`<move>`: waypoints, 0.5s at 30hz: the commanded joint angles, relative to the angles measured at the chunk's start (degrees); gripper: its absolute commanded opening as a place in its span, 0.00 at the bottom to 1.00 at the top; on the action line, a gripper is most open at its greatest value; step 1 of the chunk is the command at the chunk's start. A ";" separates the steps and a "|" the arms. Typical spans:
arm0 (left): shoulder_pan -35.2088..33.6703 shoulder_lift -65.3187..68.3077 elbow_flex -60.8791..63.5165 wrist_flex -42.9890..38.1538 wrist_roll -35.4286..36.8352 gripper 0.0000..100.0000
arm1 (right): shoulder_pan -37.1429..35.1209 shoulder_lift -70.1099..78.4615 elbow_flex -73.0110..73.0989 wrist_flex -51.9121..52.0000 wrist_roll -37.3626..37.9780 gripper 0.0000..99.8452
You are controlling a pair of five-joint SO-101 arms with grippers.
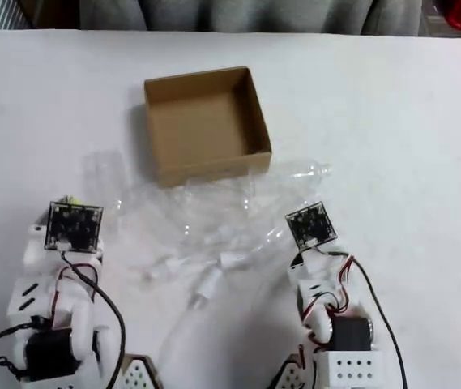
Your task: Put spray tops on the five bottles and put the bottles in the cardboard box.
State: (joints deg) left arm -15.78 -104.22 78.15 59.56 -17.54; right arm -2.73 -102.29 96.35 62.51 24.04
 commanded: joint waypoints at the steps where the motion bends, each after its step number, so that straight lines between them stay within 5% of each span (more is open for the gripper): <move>1: -0.40 -0.13 -4.92 0.35 3.16 0.02 | 0.48 -0.48 0.53 0.40 0.62 0.02; 15: -0.40 34.59 -21.54 -2.73 3.78 0.02 | 0.48 -0.48 0.53 0.40 0.70 0.02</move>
State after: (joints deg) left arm -15.96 -78.55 61.63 60.00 -14.64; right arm -2.73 -102.29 96.35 62.51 24.04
